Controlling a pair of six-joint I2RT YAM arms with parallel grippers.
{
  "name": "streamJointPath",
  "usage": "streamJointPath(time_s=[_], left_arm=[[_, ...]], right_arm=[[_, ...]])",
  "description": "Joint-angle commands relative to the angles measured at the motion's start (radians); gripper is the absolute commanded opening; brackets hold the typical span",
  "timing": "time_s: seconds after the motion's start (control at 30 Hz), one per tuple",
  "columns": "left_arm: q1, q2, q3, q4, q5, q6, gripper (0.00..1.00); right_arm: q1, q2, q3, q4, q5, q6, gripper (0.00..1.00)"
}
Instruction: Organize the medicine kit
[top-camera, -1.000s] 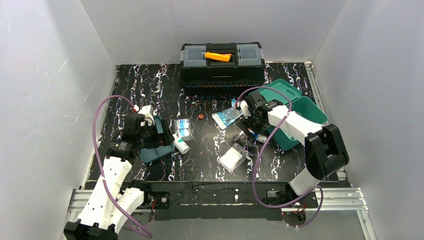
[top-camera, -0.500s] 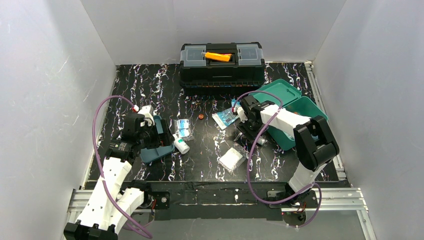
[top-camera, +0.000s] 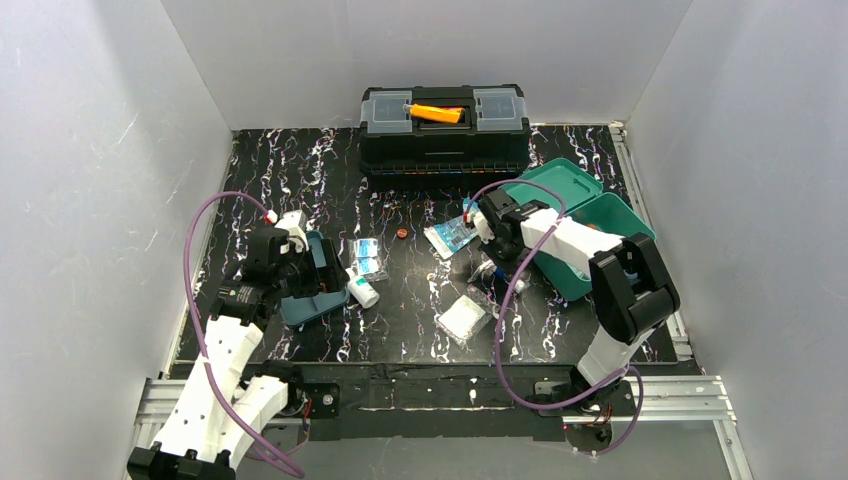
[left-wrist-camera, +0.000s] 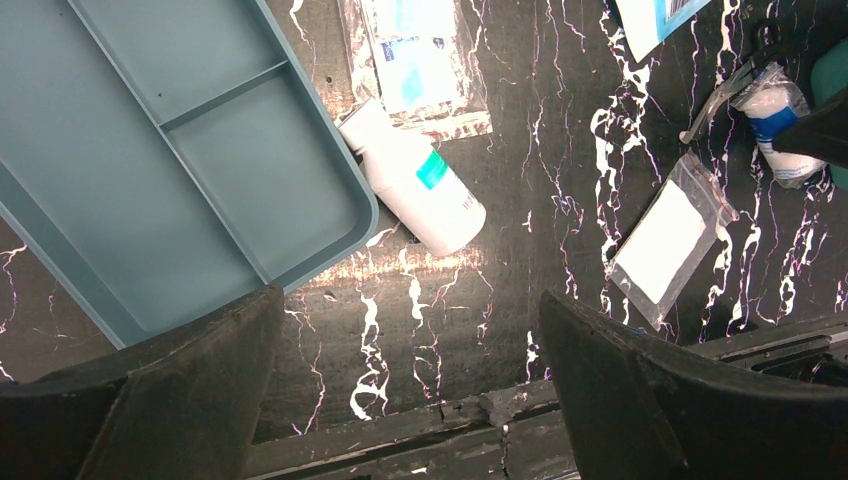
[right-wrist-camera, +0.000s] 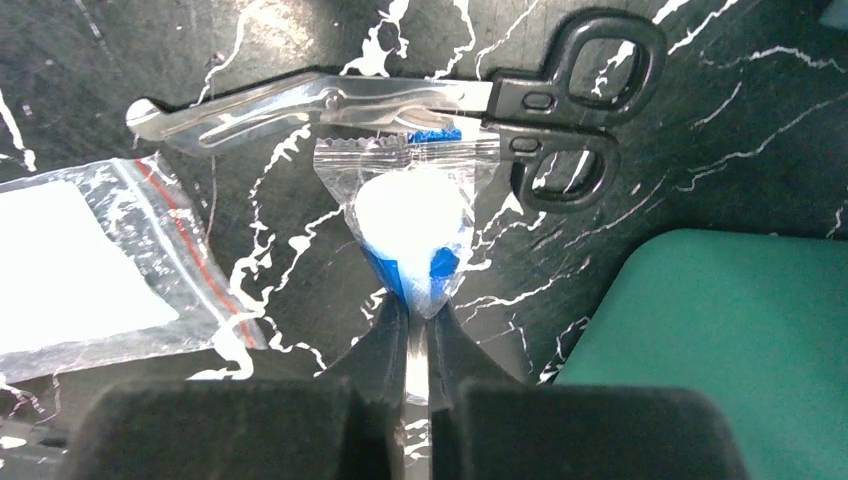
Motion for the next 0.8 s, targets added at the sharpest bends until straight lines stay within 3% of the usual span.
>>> streamJointPath(time_s=[0.0, 0.47, 0.77], left_arm=[[-0.001, -0.015, 0.019, -0.006, 0.008, 0.003, 1.00], [-0.001, -0.007, 0.019, -0.008, -0.001, 0.003, 1.00], [-0.002, -0.003, 0.020, -0.008, -0.004, 0.003, 1.00]], right_arm=[[0.011, -0.103, 0.025, -0.027, -0.027, 0.052, 0.01], [-0.039, -0.378, 0.104, -0.073, -0.024, 0.248, 0.01], [-0.231, -0.531, 0.152, -0.105, 0.074, 0.463, 0.01]])
